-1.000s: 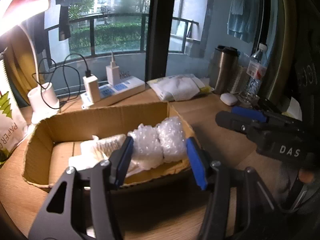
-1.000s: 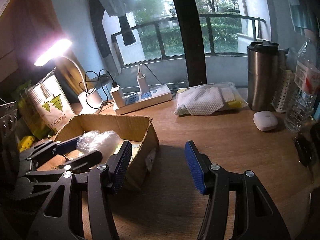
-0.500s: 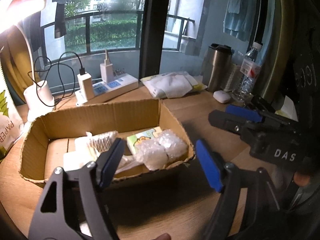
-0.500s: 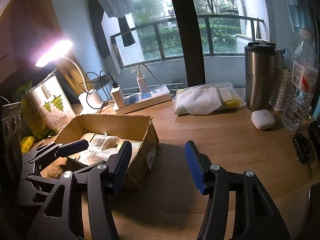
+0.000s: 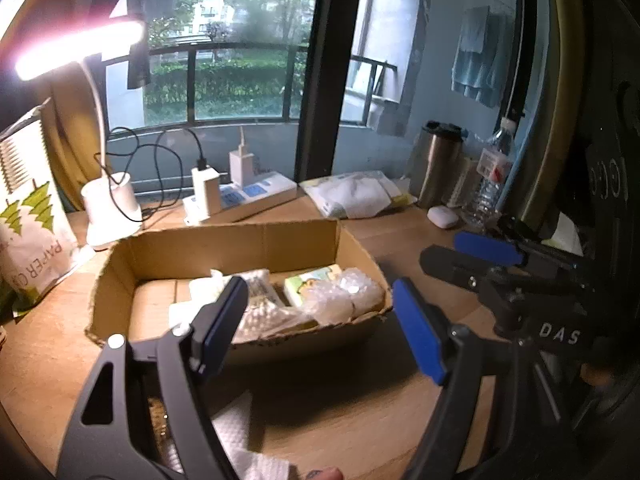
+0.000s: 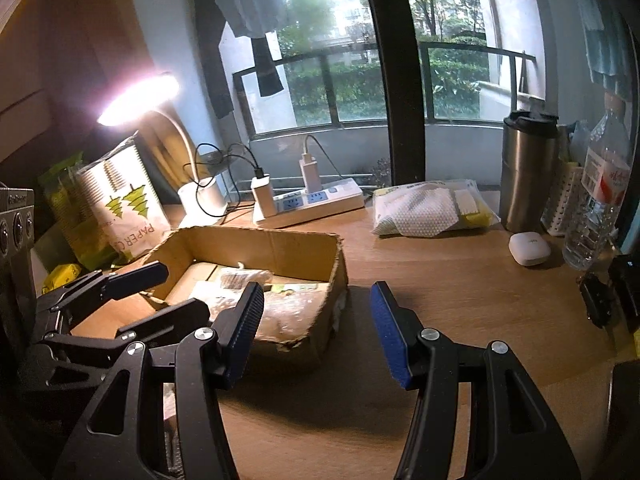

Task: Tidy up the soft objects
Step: 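Lower the bubble wrap into the box and open the left gripper, then move both grippers back over the pink plush and white towel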

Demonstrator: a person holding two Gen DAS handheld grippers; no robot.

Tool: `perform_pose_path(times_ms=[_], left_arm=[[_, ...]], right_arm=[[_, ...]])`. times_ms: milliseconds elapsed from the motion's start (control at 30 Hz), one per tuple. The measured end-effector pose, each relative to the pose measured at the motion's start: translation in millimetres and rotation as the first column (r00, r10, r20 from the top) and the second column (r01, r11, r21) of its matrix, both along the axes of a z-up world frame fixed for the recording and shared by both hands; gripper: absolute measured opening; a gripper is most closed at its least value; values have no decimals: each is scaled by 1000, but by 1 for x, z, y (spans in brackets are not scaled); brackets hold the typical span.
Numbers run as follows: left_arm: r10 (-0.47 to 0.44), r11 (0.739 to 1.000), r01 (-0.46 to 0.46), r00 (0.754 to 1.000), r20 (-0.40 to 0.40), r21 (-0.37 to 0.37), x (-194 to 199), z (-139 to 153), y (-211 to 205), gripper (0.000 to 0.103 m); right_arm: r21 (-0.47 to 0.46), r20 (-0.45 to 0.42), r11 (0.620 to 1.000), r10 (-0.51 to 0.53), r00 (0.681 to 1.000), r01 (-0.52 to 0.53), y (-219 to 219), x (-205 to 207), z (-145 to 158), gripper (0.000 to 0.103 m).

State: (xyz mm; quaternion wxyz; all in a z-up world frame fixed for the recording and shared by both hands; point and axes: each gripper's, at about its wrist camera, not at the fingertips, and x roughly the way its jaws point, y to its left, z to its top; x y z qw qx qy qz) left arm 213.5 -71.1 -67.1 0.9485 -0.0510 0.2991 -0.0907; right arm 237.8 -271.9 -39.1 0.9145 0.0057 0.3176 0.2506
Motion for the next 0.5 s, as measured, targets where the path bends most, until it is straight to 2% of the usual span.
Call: perform_pose_path(times_ms=[367,500], left_arm=[[39,998,-37,998,40,-45,-36,8,36,78],[57,997,-55,998,41,-60,-50,5,50,83]], right_arm=[[-32,18,999,11,1000,-10,23,-28,11,58],[-40,12,999,24,1000,-24,35,-38,8,58]])
